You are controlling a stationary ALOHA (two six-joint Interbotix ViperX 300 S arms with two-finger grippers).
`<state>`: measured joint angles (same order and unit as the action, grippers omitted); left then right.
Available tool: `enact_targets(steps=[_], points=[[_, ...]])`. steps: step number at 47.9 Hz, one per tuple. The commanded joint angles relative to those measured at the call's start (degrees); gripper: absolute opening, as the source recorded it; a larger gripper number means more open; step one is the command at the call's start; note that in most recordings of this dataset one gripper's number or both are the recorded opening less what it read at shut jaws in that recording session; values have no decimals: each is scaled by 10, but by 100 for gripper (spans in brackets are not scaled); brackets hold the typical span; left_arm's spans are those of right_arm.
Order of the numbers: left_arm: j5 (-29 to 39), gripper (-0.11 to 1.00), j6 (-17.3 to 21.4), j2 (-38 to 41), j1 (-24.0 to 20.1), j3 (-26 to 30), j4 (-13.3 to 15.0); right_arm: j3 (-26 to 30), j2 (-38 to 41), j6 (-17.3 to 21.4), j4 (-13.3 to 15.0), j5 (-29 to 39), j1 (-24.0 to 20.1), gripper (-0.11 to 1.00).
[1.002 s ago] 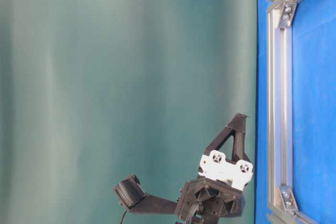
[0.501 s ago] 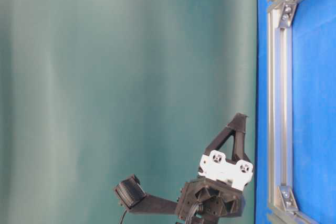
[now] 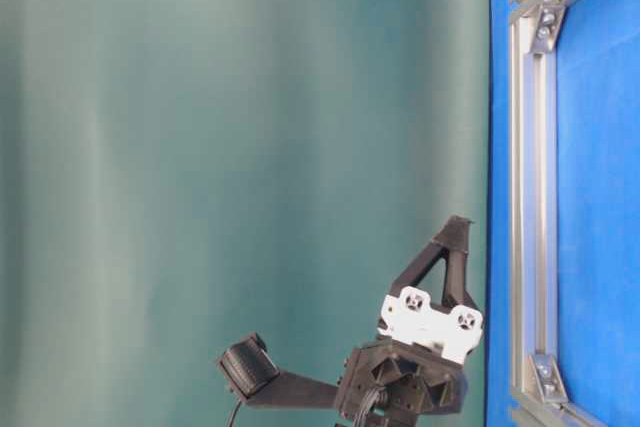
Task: Insert the wire through the string loop located on the right side.
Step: 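Push the USB plug leftward through the white zip-tie loop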
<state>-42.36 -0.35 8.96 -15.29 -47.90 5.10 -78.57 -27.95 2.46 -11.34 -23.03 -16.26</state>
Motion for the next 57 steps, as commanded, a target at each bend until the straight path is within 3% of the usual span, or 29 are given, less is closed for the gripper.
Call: enact_targets(steps=[1,32,57], points=[[-4,0,0,-18,2,4,-3,8,5,0,0,-14,1,-3],[-4,0,1,-18,2,4,-3,73,133,0,-3,-105,9,-3],[-4,0,2,-18,2,4,-4,127,203,0,-3,-108,12,-3]])
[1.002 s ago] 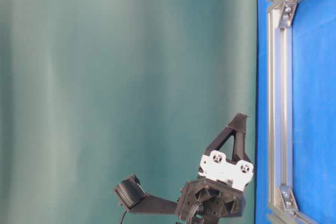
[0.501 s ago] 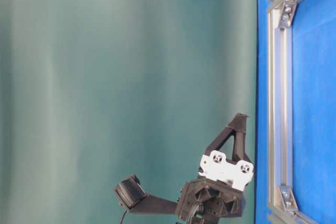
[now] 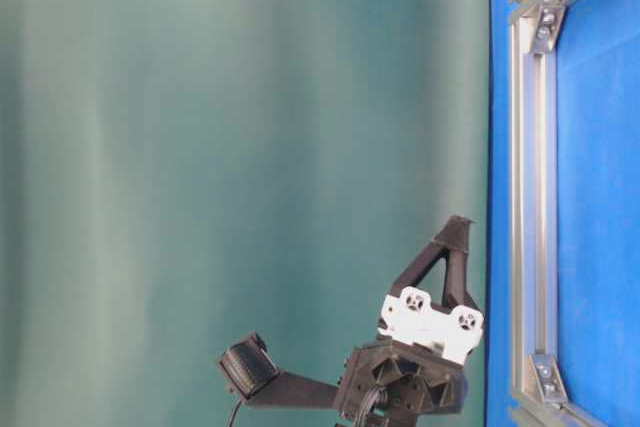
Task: Insert the wire through the string loop located on the right side.
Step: 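Push the USB plug leftward through the white zip-tie loop, then move the left gripper right toward the plug emerging from the loop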
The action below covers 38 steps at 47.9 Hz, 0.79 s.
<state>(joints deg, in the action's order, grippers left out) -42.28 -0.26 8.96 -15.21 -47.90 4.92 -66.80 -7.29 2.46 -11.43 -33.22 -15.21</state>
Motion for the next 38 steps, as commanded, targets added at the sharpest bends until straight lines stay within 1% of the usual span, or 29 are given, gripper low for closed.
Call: enact_targets(steps=[1,9,16,28,38], points=[[-4,0,1,-18,2,4,-1,8,-4,0,-3,-6,2,-3],[-4,0,1,-18,5,4,-1,7,-4,0,-4,-6,2,-3],[-4,0,0,-18,27,4,-2,7,-4,0,-4,-6,2,-3],[-3,0,-3,-18,103,-8,-2,7,-4,0,-4,-6,3,-3],[-4,0,-12,-24,185,-14,-1,6,-4,0,-5,-6,3,-3]])
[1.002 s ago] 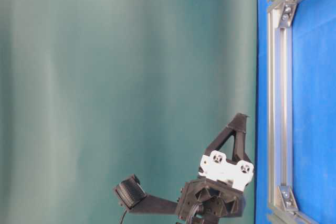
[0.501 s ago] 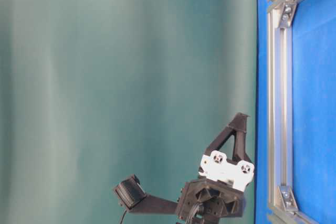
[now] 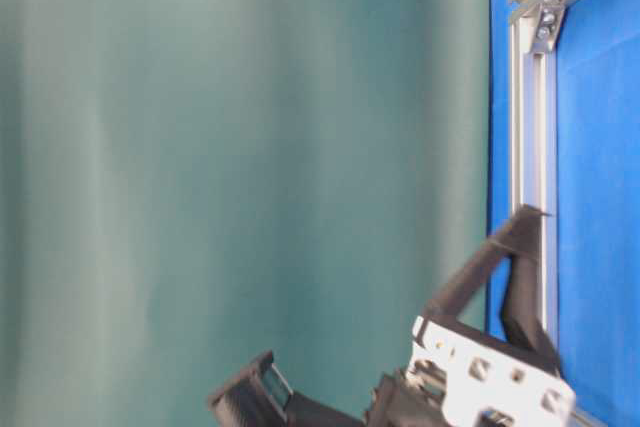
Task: Insert the wire through the string loop located on the right side.
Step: 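Move the left gripper right toward the plug emerging from the loop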
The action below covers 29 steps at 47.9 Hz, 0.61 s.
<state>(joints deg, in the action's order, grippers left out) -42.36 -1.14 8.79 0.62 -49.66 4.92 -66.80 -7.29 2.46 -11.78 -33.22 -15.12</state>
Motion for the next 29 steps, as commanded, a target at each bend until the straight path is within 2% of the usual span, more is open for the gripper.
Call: enact_targets(steps=[1,15,29], points=[[-3,0,-4,-22,34,4,-1,6,-4,0,-2,-6,2,-3],[-3,0,-14,-23,108,4,-2,6,-4,0,-1,-6,2,-3],[-3,0,-13,-19,105,17,-1,7,-4,0,-1,-6,2,-3]])
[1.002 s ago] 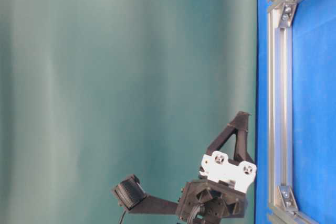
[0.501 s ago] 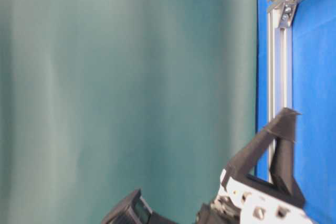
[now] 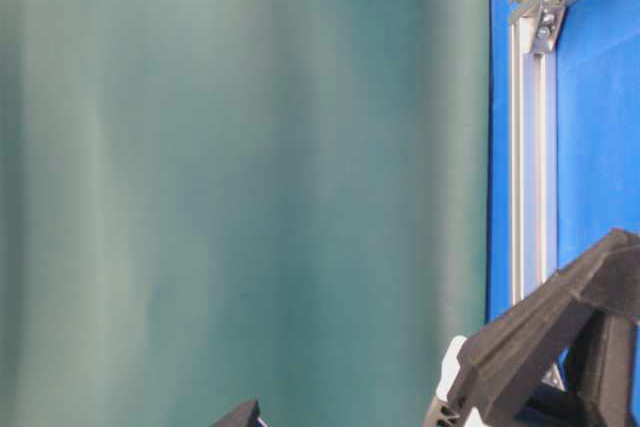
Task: Insert the wire through the string loop located on the right side.
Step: 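Move the left gripper right toward the plug emerging from the loop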
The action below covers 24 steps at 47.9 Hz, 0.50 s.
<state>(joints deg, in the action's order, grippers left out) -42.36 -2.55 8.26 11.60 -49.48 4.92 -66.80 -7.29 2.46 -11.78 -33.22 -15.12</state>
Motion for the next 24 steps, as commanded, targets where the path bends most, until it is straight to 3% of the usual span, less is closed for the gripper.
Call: enact_targets(steps=[1,24], points=[[-2,0,1,-12,-5,18,-1,7,-4,0,-1,-6,2,-3],[127,0,10,45,-27,180,-1,7,-4,0,-1,-6,2,-3]])
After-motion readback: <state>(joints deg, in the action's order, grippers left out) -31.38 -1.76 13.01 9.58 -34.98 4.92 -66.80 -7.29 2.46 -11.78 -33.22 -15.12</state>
